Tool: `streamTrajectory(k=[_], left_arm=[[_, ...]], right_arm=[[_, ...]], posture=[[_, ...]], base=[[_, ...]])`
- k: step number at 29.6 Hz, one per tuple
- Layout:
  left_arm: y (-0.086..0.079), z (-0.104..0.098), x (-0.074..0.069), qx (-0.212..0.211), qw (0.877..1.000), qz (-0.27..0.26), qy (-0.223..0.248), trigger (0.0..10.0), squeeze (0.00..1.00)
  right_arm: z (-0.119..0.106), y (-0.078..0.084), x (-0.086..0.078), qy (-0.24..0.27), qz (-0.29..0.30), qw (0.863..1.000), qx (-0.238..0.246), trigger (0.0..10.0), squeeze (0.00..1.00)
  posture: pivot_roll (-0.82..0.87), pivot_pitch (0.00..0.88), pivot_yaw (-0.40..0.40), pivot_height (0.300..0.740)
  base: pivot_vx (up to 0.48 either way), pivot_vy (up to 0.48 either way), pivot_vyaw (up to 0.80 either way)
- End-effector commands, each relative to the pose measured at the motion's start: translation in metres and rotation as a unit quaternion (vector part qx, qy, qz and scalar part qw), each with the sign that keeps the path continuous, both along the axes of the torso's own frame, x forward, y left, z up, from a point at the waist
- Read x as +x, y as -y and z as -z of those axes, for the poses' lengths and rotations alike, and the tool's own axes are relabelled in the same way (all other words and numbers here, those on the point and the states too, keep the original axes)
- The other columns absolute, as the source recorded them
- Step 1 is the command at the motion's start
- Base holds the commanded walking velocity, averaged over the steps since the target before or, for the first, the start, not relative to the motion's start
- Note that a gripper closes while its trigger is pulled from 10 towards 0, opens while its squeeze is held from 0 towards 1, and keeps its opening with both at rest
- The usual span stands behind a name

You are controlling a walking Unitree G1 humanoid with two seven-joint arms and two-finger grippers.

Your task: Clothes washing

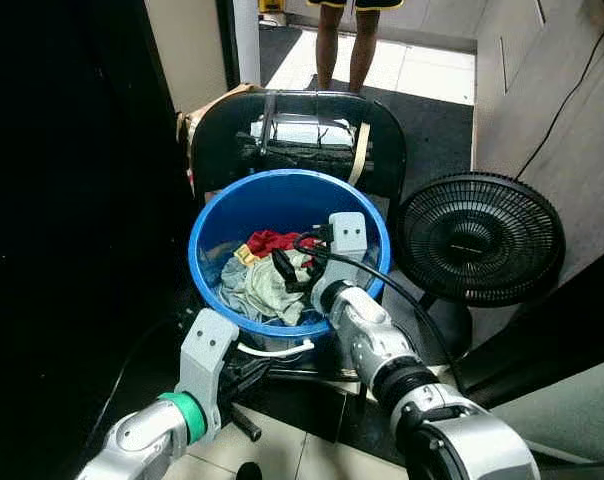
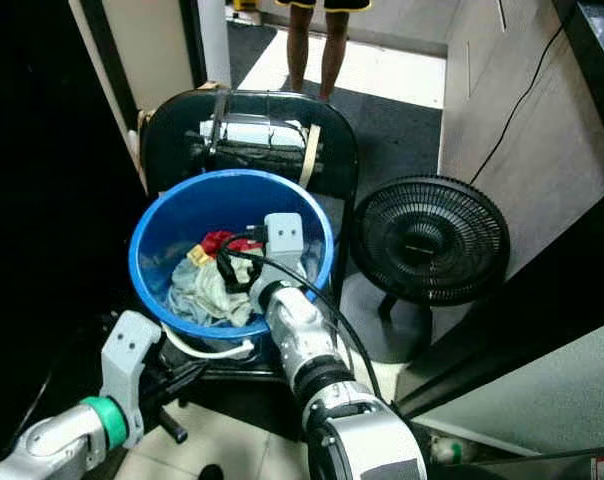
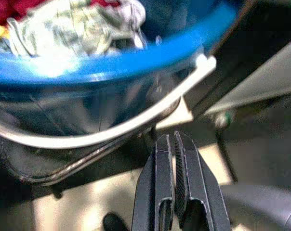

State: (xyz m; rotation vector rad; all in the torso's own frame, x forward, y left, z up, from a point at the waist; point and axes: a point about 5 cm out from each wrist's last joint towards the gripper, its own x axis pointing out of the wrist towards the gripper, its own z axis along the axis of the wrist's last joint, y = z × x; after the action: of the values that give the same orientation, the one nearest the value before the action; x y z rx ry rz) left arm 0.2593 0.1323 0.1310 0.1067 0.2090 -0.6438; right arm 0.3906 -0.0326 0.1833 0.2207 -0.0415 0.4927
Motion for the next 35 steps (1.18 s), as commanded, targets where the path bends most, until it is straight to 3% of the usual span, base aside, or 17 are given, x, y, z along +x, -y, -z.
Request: streamTrajectory(k=[1, 2, 4, 11, 13, 21, 27, 33, 35], left_arm=[[-0.001, 0.016, -0.006, 0.027, 0.999, 0.004, -0.029, 10.0, 0.00], [-0.001, 0.016, -0.006, 0.027, 0.999, 0.004, -0.029, 10.0, 0.00], [-0.003, 0.028, -0.011, 0.081, 0.995, 0.022, -0.052, 10.0, 0.00], [-0.004, 0.034, -0.015, 0.111, 0.991, 0.044, -0.059, 10.0, 0.00], [-0.005, 0.038, -0.019, 0.141, 0.986, 0.059, -0.066, 10.0, 0.00], [-0.011, 0.051, -0.023, 0.177, 0.978, 0.060, -0.087, 10.0, 0.00], [-0.013, 0.063, -0.031, 0.175, 0.977, 0.056, -0.105, 10.0, 0.00], [-0.011, 0.063, -0.033, 0.174, 0.977, 0.061, -0.108, 10.0, 0.00], [-0.010, 0.063, -0.033, 0.175, 0.976, 0.067, -0.107, 10.0, 0.00]], right_arm=[[0.013, -0.003, -0.005, -0.015, -0.009, 1.000, -0.003, 10.0, 0.00], [0.013, -0.003, -0.005, -0.015, -0.009, 1.000, -0.003, 10.0, 0.00], [0.015, -0.006, -0.006, -0.023, -0.015, 1.000, -0.004, 10.0, 0.00], [0.023, -0.006, -0.007, -0.046, -0.019, 0.998, -0.040, 10.0, 0.00], [0.029, -0.004, -0.008, -0.052, -0.018, 0.997, -0.050, 10.0, 0.00], [0.031, -0.005, -0.009, -0.055, -0.021, 0.997, -0.051, 10.0, 0.00], [0.041, -0.010, -0.014, -0.082, -0.047, 0.994, -0.061, 10.0, 0.00], [0.051, 0.001, -0.011, -0.129, 0.023, 0.989, -0.066, 10.0, 0.00], [0.058, 0.013, -0.009, -0.172, 0.079, 0.979, -0.070, 10.0, 0.00]], posture=[[0.05, 0.354, 0.067, 0.740], [0.05, 0.354, 0.067, 0.740], [0.05, 0.354, 0.068, 0.740], [0.05, 0.352, 0.070, 0.740], [0.05, 0.350, 0.070, 0.740], [0.05, 0.350, 0.070, 0.740], [0.05, 0.346, 0.068, 0.740], [0.05, 0.346, 0.067, 0.740], [0.05, 0.345, 0.069, 0.740]], base=[[0.000, 0.000, 0.00], [0.000, 0.000, 0.00], [0.000, 0.000, 0.00], [0.000, 0.000, 0.00], [0.000, 0.000, 0.00], [0.000, 0.000, 0.00], [0.000, 0.000, 0.00], [0.000, 0.000, 0.00], [0.000, 0.000, 0.00]])
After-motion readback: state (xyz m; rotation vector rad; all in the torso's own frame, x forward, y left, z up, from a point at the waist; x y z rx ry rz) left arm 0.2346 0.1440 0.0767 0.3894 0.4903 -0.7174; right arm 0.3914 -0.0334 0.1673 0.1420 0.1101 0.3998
